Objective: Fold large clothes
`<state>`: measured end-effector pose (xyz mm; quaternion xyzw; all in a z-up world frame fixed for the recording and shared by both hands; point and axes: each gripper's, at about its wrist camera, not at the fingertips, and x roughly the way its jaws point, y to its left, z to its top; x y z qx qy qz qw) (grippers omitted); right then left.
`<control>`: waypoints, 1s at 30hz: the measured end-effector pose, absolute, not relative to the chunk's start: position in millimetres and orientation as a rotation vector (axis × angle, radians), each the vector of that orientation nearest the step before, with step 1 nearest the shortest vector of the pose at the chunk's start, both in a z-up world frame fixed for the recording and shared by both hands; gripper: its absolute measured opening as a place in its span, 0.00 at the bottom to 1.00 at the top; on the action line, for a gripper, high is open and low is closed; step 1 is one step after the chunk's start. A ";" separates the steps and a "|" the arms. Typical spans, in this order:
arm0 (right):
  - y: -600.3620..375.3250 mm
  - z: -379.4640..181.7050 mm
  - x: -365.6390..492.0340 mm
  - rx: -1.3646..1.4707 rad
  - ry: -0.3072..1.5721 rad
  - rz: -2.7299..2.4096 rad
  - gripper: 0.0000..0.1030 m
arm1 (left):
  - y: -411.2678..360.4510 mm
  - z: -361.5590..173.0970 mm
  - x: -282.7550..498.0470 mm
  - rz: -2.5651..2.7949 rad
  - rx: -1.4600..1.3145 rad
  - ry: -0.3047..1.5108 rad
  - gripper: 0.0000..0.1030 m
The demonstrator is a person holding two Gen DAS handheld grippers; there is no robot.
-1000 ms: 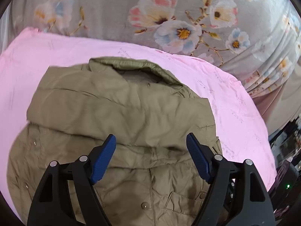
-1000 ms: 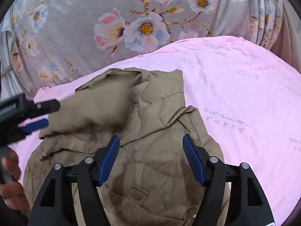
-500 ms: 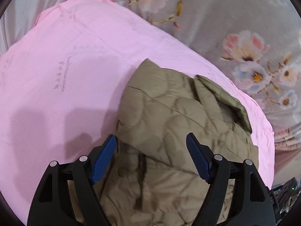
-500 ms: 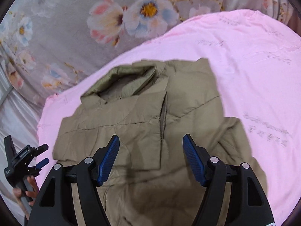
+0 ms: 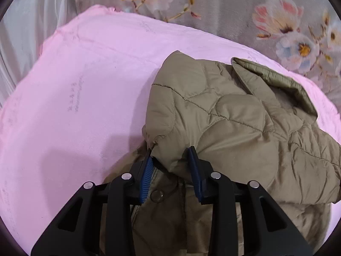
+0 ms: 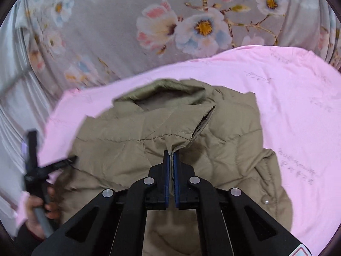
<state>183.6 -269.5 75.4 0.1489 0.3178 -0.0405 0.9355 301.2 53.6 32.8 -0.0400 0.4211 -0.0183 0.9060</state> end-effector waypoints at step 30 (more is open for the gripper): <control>-249.3 79.8 236.8 0.260 0.734 -0.060 0.22 | 14.0 90.7 327.6 -0.014 0.022 0.730 0.54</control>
